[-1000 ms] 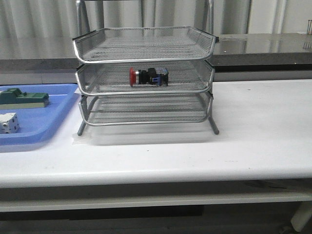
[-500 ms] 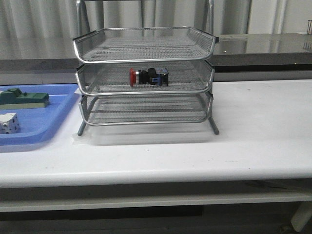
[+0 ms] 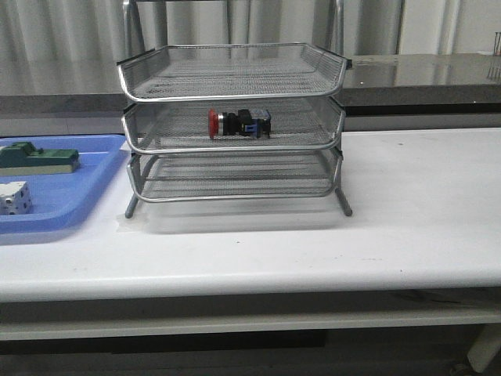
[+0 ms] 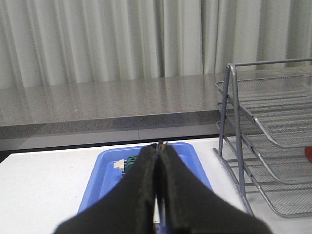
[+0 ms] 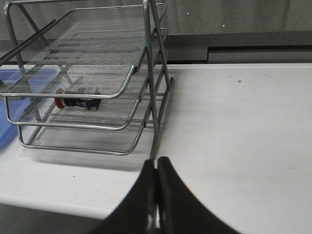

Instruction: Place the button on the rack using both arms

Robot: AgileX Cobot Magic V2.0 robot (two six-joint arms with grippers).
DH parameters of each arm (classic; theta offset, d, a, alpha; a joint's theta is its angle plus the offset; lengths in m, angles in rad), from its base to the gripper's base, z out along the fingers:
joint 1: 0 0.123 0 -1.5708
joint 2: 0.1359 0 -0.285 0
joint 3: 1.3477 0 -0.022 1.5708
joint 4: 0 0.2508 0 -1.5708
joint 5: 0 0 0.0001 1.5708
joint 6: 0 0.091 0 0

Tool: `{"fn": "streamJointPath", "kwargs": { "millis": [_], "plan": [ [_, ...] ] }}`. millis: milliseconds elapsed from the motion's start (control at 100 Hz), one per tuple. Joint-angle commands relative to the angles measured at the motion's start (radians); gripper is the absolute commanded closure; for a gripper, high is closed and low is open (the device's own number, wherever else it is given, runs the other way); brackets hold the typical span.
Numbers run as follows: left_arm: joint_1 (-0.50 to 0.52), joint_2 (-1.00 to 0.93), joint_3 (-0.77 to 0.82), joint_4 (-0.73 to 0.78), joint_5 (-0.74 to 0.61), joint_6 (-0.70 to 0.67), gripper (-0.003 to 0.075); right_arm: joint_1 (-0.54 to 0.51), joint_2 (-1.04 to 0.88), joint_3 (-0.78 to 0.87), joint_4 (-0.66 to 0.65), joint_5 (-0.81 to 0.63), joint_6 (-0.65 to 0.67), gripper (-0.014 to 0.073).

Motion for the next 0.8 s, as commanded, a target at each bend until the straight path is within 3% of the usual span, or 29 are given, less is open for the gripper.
{"fn": "streamJointPath", "kwargs": {
  "millis": [0, 420, 580, 790],
  "plan": [
    [0.000, 0.007, -0.031, -0.009, -0.080, -0.012, 0.0741, -0.008, -0.001, -0.024, -0.005, -0.066, -0.011, 0.0651],
    [0.000, 0.007, -0.031, -0.009, -0.080, -0.012, 0.0741, -0.008, -0.057, 0.049, -0.040, -0.137, 0.026, 0.0651],
    [0.000, 0.007, -0.031, -0.009, -0.080, -0.012, 0.0741, -0.008, -0.163, 0.141, -0.157, -0.227, 0.136, 0.0651],
    [0.000, 0.007, -0.031, -0.009, -0.080, -0.012, 0.0741, -0.008, -0.310, 0.253, -0.278, -0.237, 0.211, 0.0651]
  ]
}}
